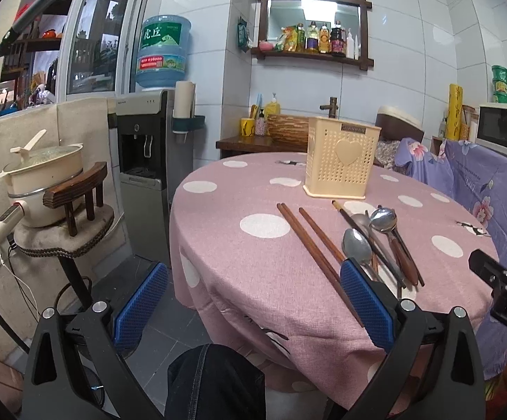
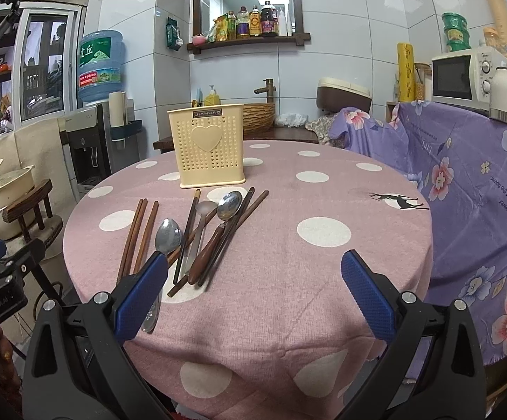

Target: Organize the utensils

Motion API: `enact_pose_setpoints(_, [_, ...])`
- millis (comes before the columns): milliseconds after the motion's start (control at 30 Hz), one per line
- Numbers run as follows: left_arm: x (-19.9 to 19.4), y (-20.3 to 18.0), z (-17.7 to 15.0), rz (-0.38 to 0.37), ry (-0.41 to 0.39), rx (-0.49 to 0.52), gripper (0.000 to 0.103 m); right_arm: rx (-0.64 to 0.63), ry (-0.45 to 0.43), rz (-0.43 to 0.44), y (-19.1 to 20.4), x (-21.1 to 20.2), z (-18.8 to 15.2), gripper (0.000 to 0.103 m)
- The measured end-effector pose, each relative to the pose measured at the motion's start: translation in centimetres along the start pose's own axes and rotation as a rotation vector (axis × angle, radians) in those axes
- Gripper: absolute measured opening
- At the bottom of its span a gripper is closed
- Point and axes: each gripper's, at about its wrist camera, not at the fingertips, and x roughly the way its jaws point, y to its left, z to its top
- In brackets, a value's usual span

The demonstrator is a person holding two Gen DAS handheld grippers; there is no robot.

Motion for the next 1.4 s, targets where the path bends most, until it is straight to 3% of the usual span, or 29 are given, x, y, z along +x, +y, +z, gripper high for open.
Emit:
enact_pose_setpoints(133, [1.5,0.4,0.5,-0.021,0.048,-0.018,0.095,-0.013,0.035,0.007,-0.3,1.6,0.9,0.098])
enact_pose_setpoints(400, [4.7,1.7,4.3,-0.070,0.060,-0.074,0.087,0.006,0.109,0.034,-1.2,5.3,3.1,0.098])
enact_pose_setpoints(667, [10.5,1.3,7.7,-0.118,0.241,-0.042,0.086,0.046,0.212,0.027,-2.9,10.3,5.6,0.098])
enact_pose_setpoints(900, [14.1,-0.4,8.2,-0.141,0.361,0.016,0.062,0.088,0.331,0.026,-4.0,15.1,6.7,0.096])
enact_pose_setpoints(1100, [16.8,-0.7,7.5,-0.115,0.448,0.039,0.041,0.082,0.378,0.012,-3.7,17.2,7.4,0.084])
enact_pose_setpoints(1400, [18.3,-2.5,7.4,-0.136,0.483,0.059,0.037,0.082,0.378,0.011,-3.3,17.3,7.5,0.084])
